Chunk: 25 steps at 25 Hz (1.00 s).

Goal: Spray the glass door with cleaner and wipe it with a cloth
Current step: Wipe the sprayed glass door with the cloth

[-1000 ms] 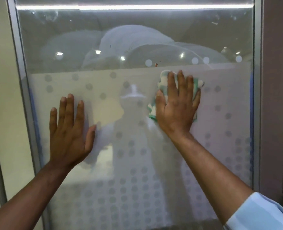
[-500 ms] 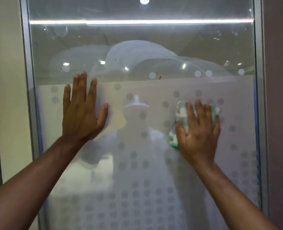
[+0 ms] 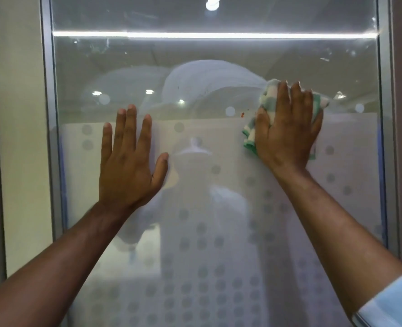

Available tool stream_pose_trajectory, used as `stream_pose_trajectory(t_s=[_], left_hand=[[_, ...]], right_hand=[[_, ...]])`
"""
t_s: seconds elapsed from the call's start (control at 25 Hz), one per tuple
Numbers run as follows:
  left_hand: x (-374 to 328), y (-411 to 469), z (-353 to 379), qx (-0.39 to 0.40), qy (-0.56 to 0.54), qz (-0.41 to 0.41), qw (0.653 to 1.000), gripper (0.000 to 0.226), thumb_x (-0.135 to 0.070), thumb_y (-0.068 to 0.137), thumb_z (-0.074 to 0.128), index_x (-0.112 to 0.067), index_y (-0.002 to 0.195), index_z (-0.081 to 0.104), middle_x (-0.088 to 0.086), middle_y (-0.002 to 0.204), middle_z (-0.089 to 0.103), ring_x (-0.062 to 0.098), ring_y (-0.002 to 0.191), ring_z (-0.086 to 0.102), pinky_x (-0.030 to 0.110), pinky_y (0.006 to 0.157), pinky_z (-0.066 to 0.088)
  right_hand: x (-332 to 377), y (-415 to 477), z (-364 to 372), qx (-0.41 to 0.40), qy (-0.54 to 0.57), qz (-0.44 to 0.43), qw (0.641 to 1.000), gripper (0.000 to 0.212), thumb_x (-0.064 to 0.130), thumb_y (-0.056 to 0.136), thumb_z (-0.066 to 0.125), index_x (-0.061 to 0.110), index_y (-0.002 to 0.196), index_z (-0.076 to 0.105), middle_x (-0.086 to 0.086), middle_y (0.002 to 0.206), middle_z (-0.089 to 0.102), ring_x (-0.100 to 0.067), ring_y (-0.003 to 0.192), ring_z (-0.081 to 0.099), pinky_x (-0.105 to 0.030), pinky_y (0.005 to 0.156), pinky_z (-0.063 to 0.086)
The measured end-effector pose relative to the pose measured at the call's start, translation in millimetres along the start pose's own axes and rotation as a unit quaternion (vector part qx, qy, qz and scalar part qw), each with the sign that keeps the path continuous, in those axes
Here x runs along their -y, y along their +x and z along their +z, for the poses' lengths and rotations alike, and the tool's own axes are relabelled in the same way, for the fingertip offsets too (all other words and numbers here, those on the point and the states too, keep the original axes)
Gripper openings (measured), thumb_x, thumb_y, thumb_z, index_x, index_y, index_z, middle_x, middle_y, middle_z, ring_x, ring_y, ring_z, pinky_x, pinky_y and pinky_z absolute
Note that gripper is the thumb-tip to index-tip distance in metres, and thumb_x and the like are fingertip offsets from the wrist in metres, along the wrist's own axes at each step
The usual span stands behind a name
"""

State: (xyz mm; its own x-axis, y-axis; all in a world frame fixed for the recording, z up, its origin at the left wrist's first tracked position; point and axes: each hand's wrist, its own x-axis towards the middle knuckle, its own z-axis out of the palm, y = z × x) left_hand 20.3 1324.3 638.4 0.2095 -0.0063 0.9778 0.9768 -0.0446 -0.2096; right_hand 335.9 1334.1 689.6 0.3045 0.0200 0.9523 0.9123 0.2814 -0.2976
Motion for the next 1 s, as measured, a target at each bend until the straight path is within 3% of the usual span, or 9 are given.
stream_pose_trajectory(t_s=[0.28, 0.52, 0.68, 0.84, 1.0], left_hand=[[0.8, -0.3, 0.5, 0.005, -0.004, -0.001, 1.000, 0.081, -0.054, 0.110, 0.039, -0.008, 0.174, 0.020, 0.023, 0.182, 0.011, 0.039, 0.171, 0.008, 0.061, 0.137, 0.012], [2.1, 0.6, -0.4, 0.016, -0.006, 0.000, 1.000, 0.082, -0.056, 0.109, 0.036, -0.009, 0.174, 0.018, 0.022, 0.182, 0.008, 0.038, 0.171, 0.006, 0.060, 0.138, 0.010], [1.2, -0.2, -1.9, 0.020, -0.007, -0.004, 1.000, 0.083, -0.057, 0.109, 0.035, -0.008, 0.174, 0.018, 0.023, 0.182, 0.009, 0.039, 0.171, 0.007, 0.060, 0.138, 0.010], [0.1, 0.2, -3.8, 0.021, -0.005, -0.005, 1.000, 0.083, -0.057, 0.109, 0.033, -0.007, 0.174, 0.018, 0.023, 0.182, 0.009, 0.039, 0.171, 0.007, 0.061, 0.138, 0.011], [-1.3, -0.9, -4.6, 0.020, -0.018, -0.005, 1.000, 0.082, -0.057, 0.110, 0.034, -0.008, 0.174, 0.021, 0.023, 0.182, 0.011, 0.039, 0.170, 0.009, 0.060, 0.138, 0.012]], right_hand=[[73.2, -48.0, 9.1, 0.052, 0.002, -0.191, 0.980, 0.073, 0.048, 0.098, 0.048, 0.020, 0.165, 0.037, -0.011, 0.175, 0.032, -0.036, 0.163, 0.024, -0.065, 0.130, 0.015], [19.7, -126.8, -5.8, 0.089, -0.001, -0.302, 0.949, 0.077, 0.042, 0.094, 0.063, 0.019, 0.164, 0.041, -0.009, 0.175, 0.032, -0.034, 0.164, 0.022, -0.067, 0.128, 0.020], [-24.1, -88.1, -12.1, 0.034, -0.015, -0.162, 0.986, 0.072, 0.045, 0.094, 0.055, 0.022, 0.161, 0.045, -0.010, 0.172, 0.039, -0.035, 0.161, 0.032, -0.066, 0.127, 0.025], [-4.6, -23.7, -5.3, 0.011, -0.006, -0.017, 1.000, 0.068, 0.048, 0.099, 0.046, 0.023, 0.163, 0.040, -0.011, 0.173, 0.035, -0.036, 0.162, 0.027, -0.064, 0.129, 0.019], [51.8, 5.1, 8.0, 0.020, -0.008, -0.025, 0.999, 0.072, 0.053, 0.100, 0.039, 0.022, 0.166, 0.033, -0.010, 0.174, 0.032, -0.036, 0.163, 0.023, -0.064, 0.131, 0.013]])
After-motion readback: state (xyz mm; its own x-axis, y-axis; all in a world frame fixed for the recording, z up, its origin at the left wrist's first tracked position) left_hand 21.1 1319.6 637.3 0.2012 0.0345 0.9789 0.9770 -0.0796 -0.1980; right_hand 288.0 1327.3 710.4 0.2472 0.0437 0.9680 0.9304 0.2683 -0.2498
